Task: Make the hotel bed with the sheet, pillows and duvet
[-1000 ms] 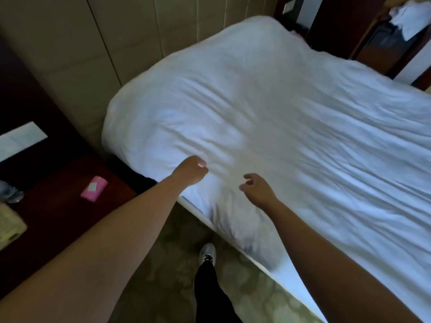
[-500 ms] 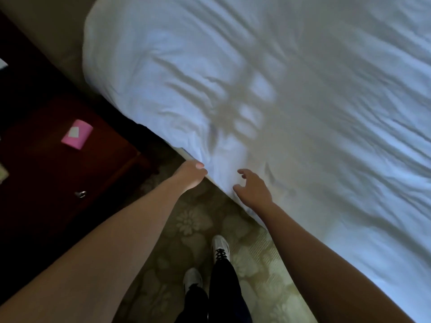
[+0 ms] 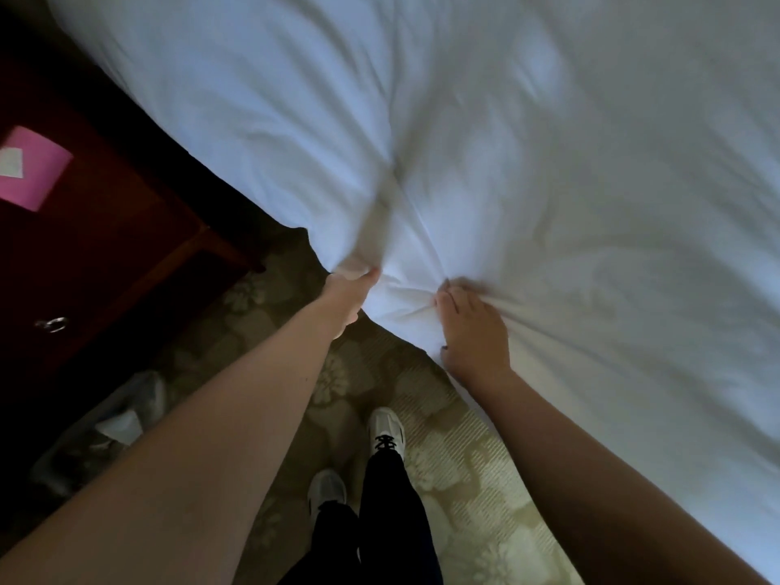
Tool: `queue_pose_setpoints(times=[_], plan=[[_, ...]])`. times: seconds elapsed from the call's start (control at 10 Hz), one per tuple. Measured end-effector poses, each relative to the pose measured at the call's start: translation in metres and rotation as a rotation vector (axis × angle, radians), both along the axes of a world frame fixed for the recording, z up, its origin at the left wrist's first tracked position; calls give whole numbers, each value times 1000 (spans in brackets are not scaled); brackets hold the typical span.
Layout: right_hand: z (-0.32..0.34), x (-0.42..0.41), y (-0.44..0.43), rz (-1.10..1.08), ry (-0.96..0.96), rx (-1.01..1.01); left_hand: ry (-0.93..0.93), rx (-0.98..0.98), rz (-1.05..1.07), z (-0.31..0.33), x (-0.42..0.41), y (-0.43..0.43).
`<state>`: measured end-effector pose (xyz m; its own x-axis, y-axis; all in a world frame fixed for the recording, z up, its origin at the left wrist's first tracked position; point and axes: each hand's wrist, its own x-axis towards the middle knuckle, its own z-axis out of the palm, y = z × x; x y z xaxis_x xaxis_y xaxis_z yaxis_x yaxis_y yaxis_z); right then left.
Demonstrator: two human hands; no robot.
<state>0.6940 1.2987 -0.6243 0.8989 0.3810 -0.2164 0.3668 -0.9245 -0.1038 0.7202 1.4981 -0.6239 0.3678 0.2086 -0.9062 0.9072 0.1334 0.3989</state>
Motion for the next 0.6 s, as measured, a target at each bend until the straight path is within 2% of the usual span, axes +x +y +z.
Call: queue_pose_setpoints(times=[0.1, 0.2, 0.3, 0.4, 0.5, 0.6], plan=[[11, 25, 5, -30, 88, -22, -92, 30, 163, 2, 6, -1], [31, 34, 7, -64, 405, 70, -150, 126, 181, 16, -3, 2], [70, 32, 7, -46, 709, 260, -141, 172, 194, 41, -29, 8], [111, 31, 14, -134, 930, 228, -108, 202, 156, 65, -58, 15], [130, 12, 20, -216, 984, 214, -44, 418, -185, 85, -77, 23], [142, -37, 23, -133, 1066, -31, 43, 442, -440, 105, -91, 32]])
